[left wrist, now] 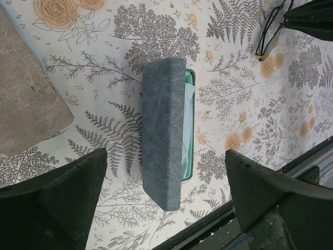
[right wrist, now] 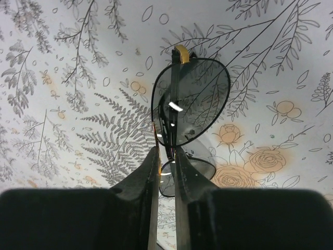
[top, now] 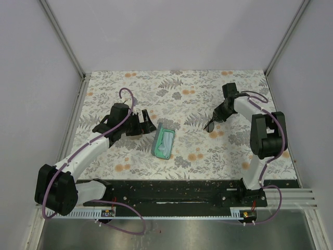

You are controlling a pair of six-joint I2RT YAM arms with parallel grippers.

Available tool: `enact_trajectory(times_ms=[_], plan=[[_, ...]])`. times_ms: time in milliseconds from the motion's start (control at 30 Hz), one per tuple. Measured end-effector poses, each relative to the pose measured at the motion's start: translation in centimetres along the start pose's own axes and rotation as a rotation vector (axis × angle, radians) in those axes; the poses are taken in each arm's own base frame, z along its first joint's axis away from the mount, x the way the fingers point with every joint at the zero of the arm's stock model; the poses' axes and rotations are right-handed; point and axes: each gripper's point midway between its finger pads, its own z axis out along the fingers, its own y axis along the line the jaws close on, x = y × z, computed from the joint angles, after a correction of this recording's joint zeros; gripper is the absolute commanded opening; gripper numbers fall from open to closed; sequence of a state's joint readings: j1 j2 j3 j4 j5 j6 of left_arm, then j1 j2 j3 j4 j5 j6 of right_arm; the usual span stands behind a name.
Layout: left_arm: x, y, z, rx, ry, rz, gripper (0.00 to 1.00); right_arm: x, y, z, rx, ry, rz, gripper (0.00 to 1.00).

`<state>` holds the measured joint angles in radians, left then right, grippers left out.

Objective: Organize the sunglasses
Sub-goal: Pick up the sunglasses from the center of the board.

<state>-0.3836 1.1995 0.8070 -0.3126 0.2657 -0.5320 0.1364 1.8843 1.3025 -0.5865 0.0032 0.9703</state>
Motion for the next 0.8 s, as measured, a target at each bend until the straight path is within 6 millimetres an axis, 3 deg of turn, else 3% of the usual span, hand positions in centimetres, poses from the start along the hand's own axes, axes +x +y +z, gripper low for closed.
enact_trajectory(times_ms=[267,433,600,667,800], plan=[[0.0,0.0,0.0,0.001,0.000,0.000,0.99,1.0,1.4,-2.5,-0.144,0.023,-0.064,0.06],[0.0,0.0,0.0,0.001,0.001,0.001,0.99,2.6,2.3,-4.3,-0.287,0.065,-0.109,0.01],[0.0,0.0,0.0,0.003,0.002,0.001,0.99,4.1,1.8,-4.4,-0.346,0.101,-0.135,0.45],[0.1,-0.1,0.0,0.007,0.004,0.001,0.99,4.1,1.7,-4.3,-0.343,0.102,-0.140,0.70],[0.1,-0.2,0.0,0.010,0.006,0.001,0.99,2.9,2.8,-4.2,-0.325,0.079,-0.155,0.73]])
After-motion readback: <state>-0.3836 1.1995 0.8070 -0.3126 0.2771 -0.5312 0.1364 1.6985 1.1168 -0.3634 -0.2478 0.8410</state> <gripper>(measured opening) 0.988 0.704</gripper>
